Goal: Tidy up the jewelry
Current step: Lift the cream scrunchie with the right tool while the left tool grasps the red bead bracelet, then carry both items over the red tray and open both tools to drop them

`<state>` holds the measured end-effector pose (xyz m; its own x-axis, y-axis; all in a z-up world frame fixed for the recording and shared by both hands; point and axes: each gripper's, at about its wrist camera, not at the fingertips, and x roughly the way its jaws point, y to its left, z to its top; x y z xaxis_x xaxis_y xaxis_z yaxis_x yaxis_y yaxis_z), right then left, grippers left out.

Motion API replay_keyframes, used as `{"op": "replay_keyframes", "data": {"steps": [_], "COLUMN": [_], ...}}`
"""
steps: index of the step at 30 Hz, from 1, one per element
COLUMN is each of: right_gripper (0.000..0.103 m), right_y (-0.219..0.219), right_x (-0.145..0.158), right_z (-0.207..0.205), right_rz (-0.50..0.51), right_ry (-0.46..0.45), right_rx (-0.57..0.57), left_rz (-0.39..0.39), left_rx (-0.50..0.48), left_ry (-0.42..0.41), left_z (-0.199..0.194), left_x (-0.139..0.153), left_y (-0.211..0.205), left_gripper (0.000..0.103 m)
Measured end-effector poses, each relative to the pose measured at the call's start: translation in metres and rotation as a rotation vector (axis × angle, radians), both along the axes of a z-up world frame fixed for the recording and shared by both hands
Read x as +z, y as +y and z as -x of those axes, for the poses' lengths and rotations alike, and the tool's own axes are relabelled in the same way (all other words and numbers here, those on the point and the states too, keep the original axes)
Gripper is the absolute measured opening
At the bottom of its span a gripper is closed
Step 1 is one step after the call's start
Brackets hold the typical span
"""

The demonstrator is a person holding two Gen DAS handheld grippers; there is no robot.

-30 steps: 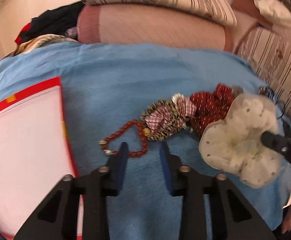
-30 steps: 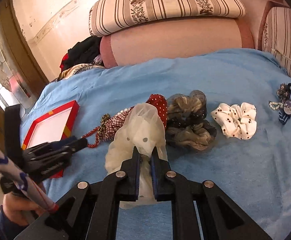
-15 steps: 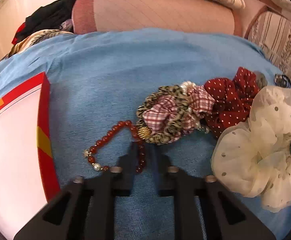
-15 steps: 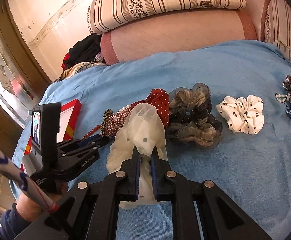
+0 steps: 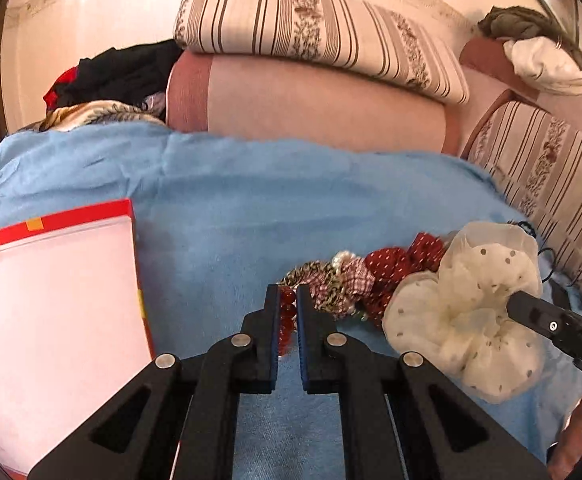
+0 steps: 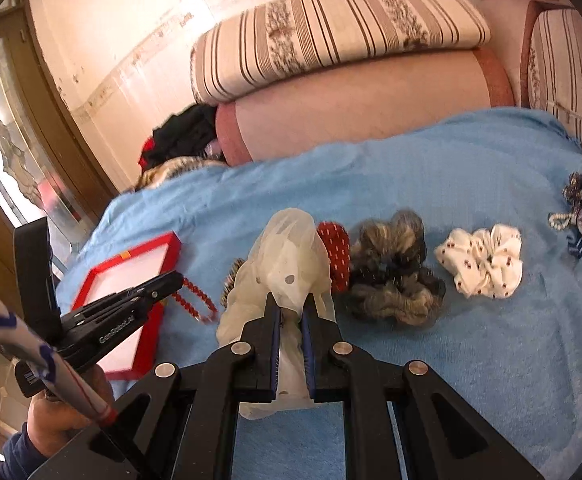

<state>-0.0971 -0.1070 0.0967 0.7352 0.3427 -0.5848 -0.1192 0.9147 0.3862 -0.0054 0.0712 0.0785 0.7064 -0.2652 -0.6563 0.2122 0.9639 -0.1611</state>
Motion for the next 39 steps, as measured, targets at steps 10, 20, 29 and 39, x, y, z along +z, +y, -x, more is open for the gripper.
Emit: {"op": "replay_keyframes", "data": {"steps": [10, 20, 29, 39], "right_gripper": [0.011, 0.011, 0.011, 0.011], "right_y": [0.008, 0.021, 0.044, 0.107], "right_x": [0.022, 0.017, 0.026, 0.040], "right_z": [0.019, 0.015, 0.021, 0.001], "right_rz": [0.065, 0.092, 0.093, 0.066], "right_ry": [-0.136, -0.130, -0.131, -0.113], "right_rx": [-0.029, -0.031, -0.027, 0.079], "left_rz": [0.022, 0.015, 0.039, 0.068], "left_rx": [0.017, 0.071, 0.121, 0.222], "left_ry": [-0.091, -0.102, -0.096, -0.096], "left_z": [0.011, 0.015, 0.016, 0.011], "left_x": [0.031, 0.036, 0.038, 0.042], "left_y": [0.018, 0.050, 0.084, 0.137], "left_gripper": [0.007, 0.007, 0.007, 0.007]}}
